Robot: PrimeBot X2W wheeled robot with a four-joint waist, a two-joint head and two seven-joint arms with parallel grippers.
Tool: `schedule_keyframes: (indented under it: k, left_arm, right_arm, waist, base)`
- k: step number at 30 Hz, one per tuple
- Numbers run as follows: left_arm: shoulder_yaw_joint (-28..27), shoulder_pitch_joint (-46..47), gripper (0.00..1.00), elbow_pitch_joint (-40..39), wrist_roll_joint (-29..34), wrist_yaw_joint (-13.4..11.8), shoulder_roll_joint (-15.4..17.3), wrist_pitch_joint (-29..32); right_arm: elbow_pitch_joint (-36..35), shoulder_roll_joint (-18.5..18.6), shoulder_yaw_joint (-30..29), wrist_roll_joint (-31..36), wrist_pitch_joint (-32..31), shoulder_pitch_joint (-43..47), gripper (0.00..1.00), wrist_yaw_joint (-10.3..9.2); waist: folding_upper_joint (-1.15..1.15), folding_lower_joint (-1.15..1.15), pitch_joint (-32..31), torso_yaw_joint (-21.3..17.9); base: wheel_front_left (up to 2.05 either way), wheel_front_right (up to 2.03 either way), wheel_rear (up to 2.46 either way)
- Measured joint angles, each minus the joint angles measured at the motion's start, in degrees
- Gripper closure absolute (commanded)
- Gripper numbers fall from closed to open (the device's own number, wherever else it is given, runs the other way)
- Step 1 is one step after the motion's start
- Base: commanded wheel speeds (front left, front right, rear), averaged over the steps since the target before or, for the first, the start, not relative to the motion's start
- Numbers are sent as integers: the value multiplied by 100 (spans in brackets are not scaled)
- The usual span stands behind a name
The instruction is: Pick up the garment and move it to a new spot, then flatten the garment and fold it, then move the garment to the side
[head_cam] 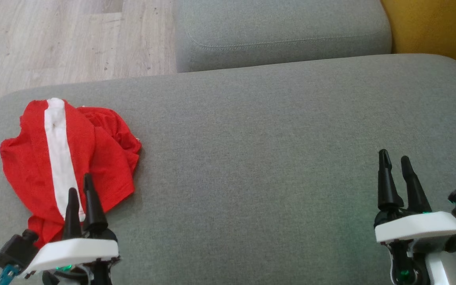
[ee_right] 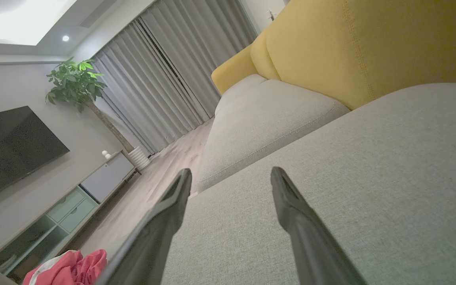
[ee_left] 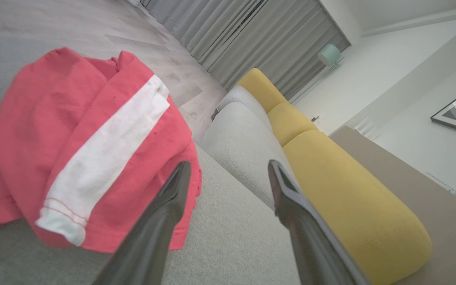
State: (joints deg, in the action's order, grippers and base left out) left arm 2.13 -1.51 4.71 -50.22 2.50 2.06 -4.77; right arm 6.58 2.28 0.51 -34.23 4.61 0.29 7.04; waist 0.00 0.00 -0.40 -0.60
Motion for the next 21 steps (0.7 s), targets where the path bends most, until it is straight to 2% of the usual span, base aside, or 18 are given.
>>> schedule_keyframes:
  k: [12, 21]
  left_arm:
    - [244, 0, 0, -34, 1006, -99, 3, -145]
    - [581, -11, 0, -79, 2142, -204, 30, -332]
  right_arm:
    - [-125, 1, 96, 877, 154, 1, 0, 0]
    - [-149, 1, 170, 1778, 326, 2, 0, 0]
  waist:
    - [0, 0, 4, 6]
    - [0, 0, 7, -15]
  base:
    - [0, 0, 0]
    - [0, 0, 0]
